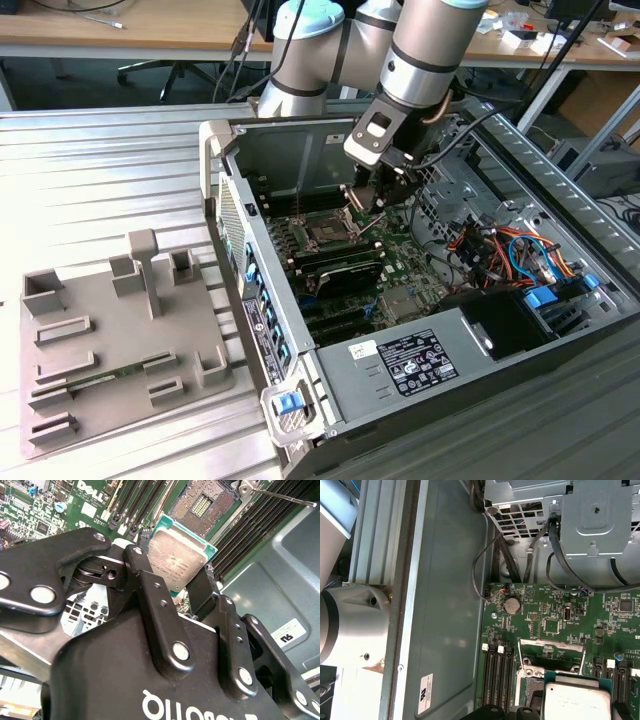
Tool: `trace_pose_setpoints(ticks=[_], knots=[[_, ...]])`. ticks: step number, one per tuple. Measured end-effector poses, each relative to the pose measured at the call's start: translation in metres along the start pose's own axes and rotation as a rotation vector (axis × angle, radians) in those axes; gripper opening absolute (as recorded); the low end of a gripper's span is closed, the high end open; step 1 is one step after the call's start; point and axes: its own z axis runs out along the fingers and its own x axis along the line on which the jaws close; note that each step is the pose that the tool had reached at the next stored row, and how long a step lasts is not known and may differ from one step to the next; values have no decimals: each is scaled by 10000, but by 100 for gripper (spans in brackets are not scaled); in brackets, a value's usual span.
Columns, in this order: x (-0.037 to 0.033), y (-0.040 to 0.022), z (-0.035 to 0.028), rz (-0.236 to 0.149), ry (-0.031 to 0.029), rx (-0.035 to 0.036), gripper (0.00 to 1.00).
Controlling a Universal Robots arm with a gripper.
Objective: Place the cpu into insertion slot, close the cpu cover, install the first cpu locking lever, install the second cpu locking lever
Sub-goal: 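Place the cpu into insertion slot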
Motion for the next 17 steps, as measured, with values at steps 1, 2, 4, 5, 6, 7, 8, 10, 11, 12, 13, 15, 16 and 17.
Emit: trace_pose_setpoints(ticks=[1, 2, 4, 5, 6, 7, 8, 10, 11, 12, 13, 15, 16, 17], knots=[[0, -2, 1, 1, 0, -1, 55], [0, -6, 2, 2, 0, 0, 55], [1, -16, 4, 0, 0, 0, 55], [1, -24, 6, 0, 0, 0, 55], [2, -31, 7, 0, 0, 0, 55], [2, -35, 8, 0, 0, 0, 55], [2, -39, 12, 0, 1, 0, 55], [2, -46, 14, 0, -1, 1, 55], [3, -50, 15, 0, 0, 0, 55], [3, -52, 16, -1, 0, 0, 55], [3, -54, 17, -1, 0, 0, 55], [3, -60, 18, 1, 0, 0, 55], [3, -63, 19, 0, 0, 0, 55], [3, -67, 20, -1, 0, 0, 55]])
